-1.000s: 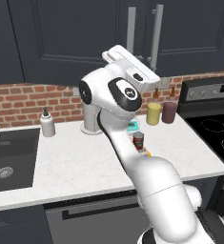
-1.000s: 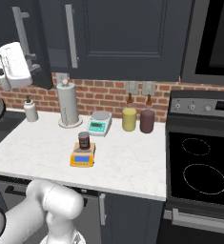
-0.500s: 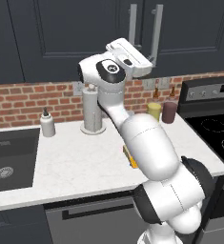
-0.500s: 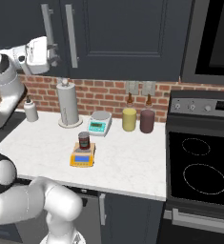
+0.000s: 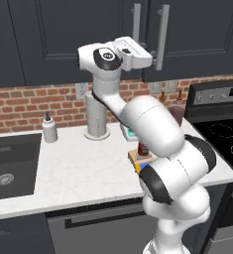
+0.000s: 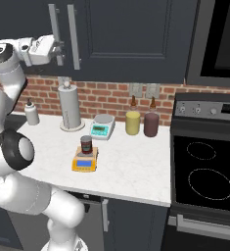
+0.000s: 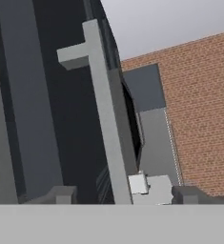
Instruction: Pick the canned food and place it on the digital scale for weighing, and close the cabinet.
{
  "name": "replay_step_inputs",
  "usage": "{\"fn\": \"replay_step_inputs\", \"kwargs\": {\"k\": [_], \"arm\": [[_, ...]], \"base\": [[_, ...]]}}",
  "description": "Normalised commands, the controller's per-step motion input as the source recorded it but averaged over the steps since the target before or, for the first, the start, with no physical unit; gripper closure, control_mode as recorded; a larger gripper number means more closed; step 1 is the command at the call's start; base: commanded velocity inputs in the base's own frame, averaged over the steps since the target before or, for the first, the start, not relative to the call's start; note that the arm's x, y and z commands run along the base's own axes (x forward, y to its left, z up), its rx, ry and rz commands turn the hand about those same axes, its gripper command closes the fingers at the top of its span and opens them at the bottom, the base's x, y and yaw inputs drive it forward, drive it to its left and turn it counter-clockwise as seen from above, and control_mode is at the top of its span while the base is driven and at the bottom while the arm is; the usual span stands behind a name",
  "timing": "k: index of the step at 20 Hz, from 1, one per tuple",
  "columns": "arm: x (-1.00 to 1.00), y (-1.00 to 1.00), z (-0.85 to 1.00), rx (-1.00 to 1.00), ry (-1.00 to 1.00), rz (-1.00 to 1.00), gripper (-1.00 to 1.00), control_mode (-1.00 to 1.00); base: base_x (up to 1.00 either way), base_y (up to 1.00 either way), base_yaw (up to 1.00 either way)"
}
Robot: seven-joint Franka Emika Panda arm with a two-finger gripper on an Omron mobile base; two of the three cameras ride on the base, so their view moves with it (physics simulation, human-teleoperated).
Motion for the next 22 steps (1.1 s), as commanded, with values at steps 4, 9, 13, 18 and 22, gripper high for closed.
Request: {"fn": "replay_step_inputs", "kwargs": {"k": [4,9,13,18,22], "arm": [[0.73,-1.0,0.06,0.23,0.03,0.25,-1.0,-1.0],[0.56,-1.0,0.09,0.26,0.0,0.28,-1.0,-1.0],[0.67,-1.0,0.03,0.31,0.0,0.34,-1.0,-1.0],[1.0,-0.76,0.0,0.35,-0.03,0.47,-1.0,-1.0],[1.0,-0.64,0.0,0.32,-0.12,0.5,-1.0,-1.0]], "base": [[0.0,0.0,0.0],[0.0,0.0,0.0],[0.0,0.0,0.0],[0.0,0.0,0.0],[0.0,0.0,0.0]]}}
